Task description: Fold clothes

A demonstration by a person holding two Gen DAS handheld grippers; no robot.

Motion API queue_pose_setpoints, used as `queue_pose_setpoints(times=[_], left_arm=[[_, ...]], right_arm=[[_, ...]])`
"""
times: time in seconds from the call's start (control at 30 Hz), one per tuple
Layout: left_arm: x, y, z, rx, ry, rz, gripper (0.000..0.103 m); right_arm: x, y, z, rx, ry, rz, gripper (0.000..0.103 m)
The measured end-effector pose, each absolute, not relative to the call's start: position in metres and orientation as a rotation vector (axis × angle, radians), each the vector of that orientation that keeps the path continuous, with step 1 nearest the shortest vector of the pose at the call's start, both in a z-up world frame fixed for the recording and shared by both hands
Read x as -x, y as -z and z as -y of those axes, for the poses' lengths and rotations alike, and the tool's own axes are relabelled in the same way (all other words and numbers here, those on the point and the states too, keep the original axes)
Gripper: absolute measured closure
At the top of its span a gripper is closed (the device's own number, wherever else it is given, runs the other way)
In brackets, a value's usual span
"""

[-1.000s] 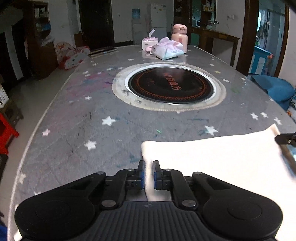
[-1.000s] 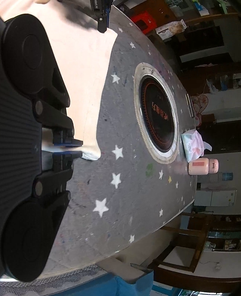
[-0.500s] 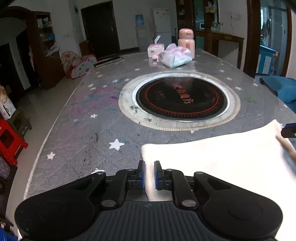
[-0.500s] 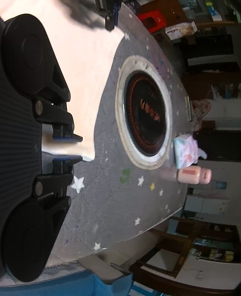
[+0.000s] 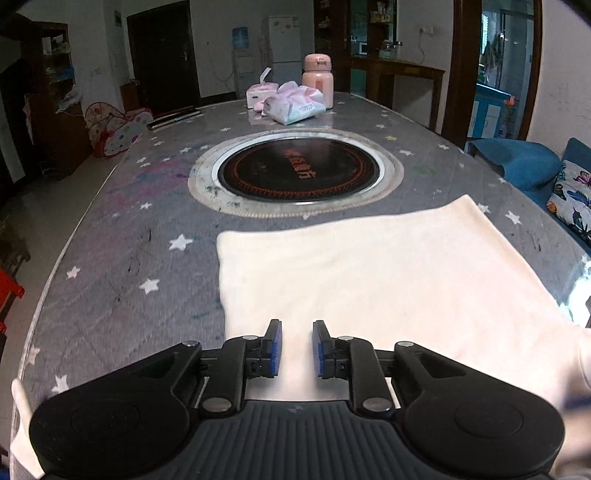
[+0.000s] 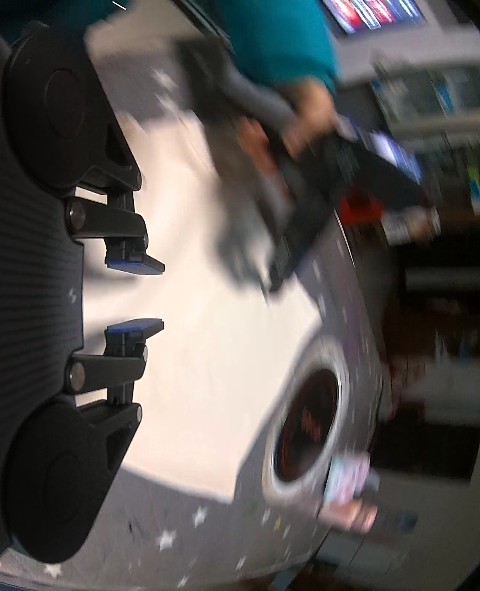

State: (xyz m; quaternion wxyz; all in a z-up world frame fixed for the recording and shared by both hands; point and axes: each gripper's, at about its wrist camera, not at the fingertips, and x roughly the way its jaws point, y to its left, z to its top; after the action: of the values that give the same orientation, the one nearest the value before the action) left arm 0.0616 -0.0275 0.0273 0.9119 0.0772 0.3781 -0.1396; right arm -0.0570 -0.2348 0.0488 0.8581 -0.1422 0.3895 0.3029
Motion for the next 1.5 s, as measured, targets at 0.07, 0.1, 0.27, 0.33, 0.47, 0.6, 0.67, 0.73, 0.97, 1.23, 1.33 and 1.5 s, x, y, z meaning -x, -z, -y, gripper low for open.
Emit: queue_pose_setpoints(times=[0.07, 0.1, 0.27, 0.33, 0.47, 0.6, 0.67, 0.73, 0.97, 1.23, 1.33, 1.5], left_arm=[[-0.063, -0.027, 0.025, -0.142, 0.282, -0.785, 0.082], [-0.064, -0.026, 0.023, -0.133, 0.279, -0.788, 0.081], [-0.067, -0.024, 0.016, -0.093, 0.265, -0.801, 0.08], [-0.067, -0.024, 0.015, -0.09, 0.264, -0.798, 0.079], [-0.067, -0.023, 0.014, -0.088, 0.257, -0.796, 0.075], [-0.067, -0.023, 0.014, -0.09, 0.257, -0.794, 0.074], [-0.066, -0.022, 0.014, -0.092, 0.257, -0.792, 0.073], [-0.066, -0.022, 0.014, -0.092, 0.257, -0.789, 0.072], [-0.066, -0.022, 0.012, -0.083, 0.256, -0.79, 0.068], [-0.067, -0.022, 0.012, -0.082, 0.257, -0.792, 0.068], [-0.067, -0.021, 0.012, -0.083, 0.256, -0.789, 0.067], [-0.069, -0.02, 0.013, -0.082, 0.249, -0.787, 0.065]], right_arm=[[0.068, -0.046, 0.226, 0.333, -0.671, -0.823, 0.074], [0.073, -0.045, 0.223, 0.347, -0.683, -0.824, 0.074], [0.089, -0.037, 0.208, 0.406, -0.722, -0.824, 0.069], [0.09, -0.032, 0.206, 0.417, -0.718, -0.817, 0.07], [0.096, -0.025, 0.201, 0.4, -0.741, -0.811, 0.083], [0.099, -0.027, 0.201, 0.394, -0.778, -0.808, 0.095], [0.101, -0.028, 0.201, 0.409, -0.793, -0.822, 0.094], [0.104, -0.03, 0.203, 0.411, -0.798, -0.82, 0.084], [0.107, -0.03, 0.201, 0.431, -0.773, -0.798, 0.069], [0.101, -0.029, 0.196, 0.399, -0.768, -0.775, 0.101], [0.109, -0.037, 0.2, 0.401, -0.804, -0.774, 0.101], [0.121, -0.035, 0.198, 0.431, -0.85, -0.807, 0.101]])
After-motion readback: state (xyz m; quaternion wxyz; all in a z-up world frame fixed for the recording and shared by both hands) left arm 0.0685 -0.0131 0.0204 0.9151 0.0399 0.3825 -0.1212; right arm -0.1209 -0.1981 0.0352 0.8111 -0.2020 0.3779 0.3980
